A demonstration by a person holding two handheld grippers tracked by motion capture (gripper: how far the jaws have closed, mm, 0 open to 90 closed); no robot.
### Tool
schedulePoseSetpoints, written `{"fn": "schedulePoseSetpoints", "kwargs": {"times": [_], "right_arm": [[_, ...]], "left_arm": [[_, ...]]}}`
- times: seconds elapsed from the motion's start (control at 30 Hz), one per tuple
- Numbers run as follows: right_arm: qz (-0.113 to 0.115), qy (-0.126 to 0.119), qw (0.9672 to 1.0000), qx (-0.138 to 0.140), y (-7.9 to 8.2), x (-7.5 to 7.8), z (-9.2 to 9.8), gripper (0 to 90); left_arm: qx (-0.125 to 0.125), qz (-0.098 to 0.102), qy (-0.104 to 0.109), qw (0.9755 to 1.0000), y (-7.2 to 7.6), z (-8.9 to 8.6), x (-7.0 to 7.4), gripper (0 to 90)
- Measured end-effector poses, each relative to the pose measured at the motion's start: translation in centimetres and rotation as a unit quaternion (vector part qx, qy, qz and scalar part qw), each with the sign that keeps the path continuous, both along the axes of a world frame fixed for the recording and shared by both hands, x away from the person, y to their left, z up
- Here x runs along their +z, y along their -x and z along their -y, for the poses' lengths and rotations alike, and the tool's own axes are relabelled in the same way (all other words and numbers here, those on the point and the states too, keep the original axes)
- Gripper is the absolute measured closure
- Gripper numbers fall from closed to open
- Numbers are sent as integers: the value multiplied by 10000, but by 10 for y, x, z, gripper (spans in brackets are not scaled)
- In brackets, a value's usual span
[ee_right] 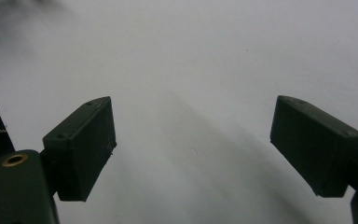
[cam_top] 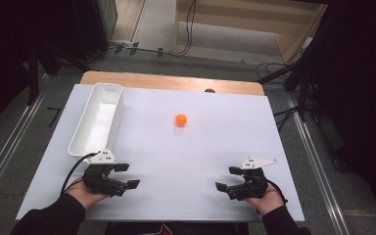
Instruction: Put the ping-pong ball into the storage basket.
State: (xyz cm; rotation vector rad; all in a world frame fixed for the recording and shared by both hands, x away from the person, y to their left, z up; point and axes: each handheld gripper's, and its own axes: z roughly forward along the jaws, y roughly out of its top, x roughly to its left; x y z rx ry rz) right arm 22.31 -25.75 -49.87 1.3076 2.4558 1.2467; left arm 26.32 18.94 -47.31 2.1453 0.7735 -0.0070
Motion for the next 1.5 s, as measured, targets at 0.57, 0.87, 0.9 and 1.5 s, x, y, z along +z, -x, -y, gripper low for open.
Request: {"fn": "schedulePoseSetpoints", "kwargs": {"times": [0.57,0.87,0.9,1.5], "right_arm": [[19,-76,9999,-96,0,2,2,129],[26,-87,9999,-72,-1,1,2,129],[26,-87,9999,-72,-1,1,2,129],[7,-64,10000,-34,0,0,2,129]], "left_arm": [[66,91,-68,9999,2,-2,0,249],[96,90,-71,9999,2,-2,1,249],[96,90,-71,9999,2,-2,1,249],[191,82,101,9997,-4,22,11,248]]}}
